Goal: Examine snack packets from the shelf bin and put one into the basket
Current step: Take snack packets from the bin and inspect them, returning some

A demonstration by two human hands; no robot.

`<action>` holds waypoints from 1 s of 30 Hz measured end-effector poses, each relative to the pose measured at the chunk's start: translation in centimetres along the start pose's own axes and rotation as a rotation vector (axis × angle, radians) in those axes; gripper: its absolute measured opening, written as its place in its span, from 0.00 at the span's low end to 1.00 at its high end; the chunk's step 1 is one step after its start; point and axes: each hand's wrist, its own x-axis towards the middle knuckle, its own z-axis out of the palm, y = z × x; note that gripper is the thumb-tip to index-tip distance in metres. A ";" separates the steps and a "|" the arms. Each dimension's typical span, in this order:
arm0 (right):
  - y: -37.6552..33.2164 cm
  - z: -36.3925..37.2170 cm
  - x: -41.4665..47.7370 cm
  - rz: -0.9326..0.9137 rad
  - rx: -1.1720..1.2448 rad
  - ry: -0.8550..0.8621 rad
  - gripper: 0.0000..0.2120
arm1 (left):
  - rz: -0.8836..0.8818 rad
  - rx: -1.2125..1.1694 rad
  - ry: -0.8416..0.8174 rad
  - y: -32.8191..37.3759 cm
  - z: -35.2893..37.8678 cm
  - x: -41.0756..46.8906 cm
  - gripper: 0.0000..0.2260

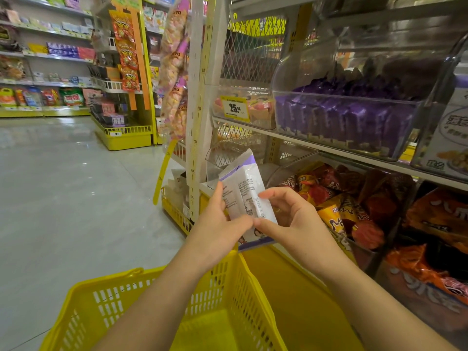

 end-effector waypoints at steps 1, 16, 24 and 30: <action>-0.1 0.1 -0.1 -0.004 -0.024 -0.002 0.17 | -0.010 0.013 0.006 0.1 0.0 0.0 0.56; -0.9 1.3 -0.6 -0.053 -0.099 -0.051 0.18 | 0.084 -0.122 0.165 -0.8 -1.5 0.6 0.21; -0.7 1.3 -0.6 -0.060 -0.152 -0.031 0.18 | 0.061 -0.173 0.139 -0.6 -1.6 0.7 0.16; -1.1 1.2 -1.4 -0.075 -0.181 -0.003 0.21 | -0.056 -0.173 0.046 1.2 -1.4 -0.6 0.13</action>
